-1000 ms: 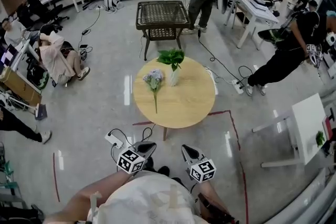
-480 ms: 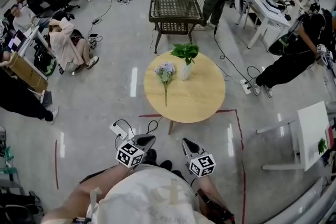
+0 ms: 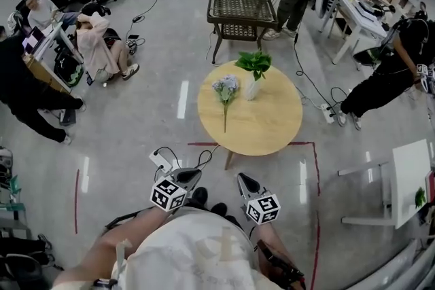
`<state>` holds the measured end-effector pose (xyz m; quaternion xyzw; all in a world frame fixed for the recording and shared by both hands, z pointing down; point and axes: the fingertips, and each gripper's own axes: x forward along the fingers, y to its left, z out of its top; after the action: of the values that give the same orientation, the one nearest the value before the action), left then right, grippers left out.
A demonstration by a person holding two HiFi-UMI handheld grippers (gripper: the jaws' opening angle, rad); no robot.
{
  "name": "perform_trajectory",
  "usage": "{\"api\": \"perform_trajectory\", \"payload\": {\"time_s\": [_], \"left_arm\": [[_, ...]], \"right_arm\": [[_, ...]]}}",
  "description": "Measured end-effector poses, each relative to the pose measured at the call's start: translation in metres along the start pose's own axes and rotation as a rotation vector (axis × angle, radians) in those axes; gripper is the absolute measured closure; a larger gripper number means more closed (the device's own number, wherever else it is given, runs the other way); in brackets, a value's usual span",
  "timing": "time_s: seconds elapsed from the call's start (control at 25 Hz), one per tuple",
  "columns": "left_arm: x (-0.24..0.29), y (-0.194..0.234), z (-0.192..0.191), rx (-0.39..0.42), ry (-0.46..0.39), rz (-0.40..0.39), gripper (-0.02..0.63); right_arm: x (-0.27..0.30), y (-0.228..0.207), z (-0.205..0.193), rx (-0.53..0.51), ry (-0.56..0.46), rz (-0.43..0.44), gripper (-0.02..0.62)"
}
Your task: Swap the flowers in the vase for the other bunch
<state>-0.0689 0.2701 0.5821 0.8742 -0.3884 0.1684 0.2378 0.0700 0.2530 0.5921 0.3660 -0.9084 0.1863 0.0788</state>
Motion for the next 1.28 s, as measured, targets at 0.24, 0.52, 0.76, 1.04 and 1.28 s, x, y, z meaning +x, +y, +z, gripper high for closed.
{"api": "perform_trajectory", "payload": {"time_s": [0.24, 0.52, 0.76, 1.04, 1.28], "left_arm": [[0.001, -0.002, 0.000, 0.007, 0.008, 0.005, 0.600], [0.000, 0.007, -0.001, -0.012, 0.010, 0.024, 0.600], [0.010, 0.021, 0.006, -0.018, -0.003, 0.008, 0.600], [0.028, 0.044, 0.020, -0.030, -0.011, -0.038, 0.600], [0.042, 0.078, 0.034, -0.047, -0.025, -0.059, 0.600]], "right_arm": [[0.003, -0.002, -0.006, 0.017, 0.001, 0.008, 0.587], [0.013, -0.006, -0.006, 0.024, 0.017, 0.018, 0.588], [0.027, -0.011, -0.001, 0.013, 0.044, 0.005, 0.588], [0.041, -0.022, 0.006, 0.015, 0.075, -0.043, 0.588], [0.072, -0.034, 0.021, -0.004, 0.092, -0.068, 0.588]]}}
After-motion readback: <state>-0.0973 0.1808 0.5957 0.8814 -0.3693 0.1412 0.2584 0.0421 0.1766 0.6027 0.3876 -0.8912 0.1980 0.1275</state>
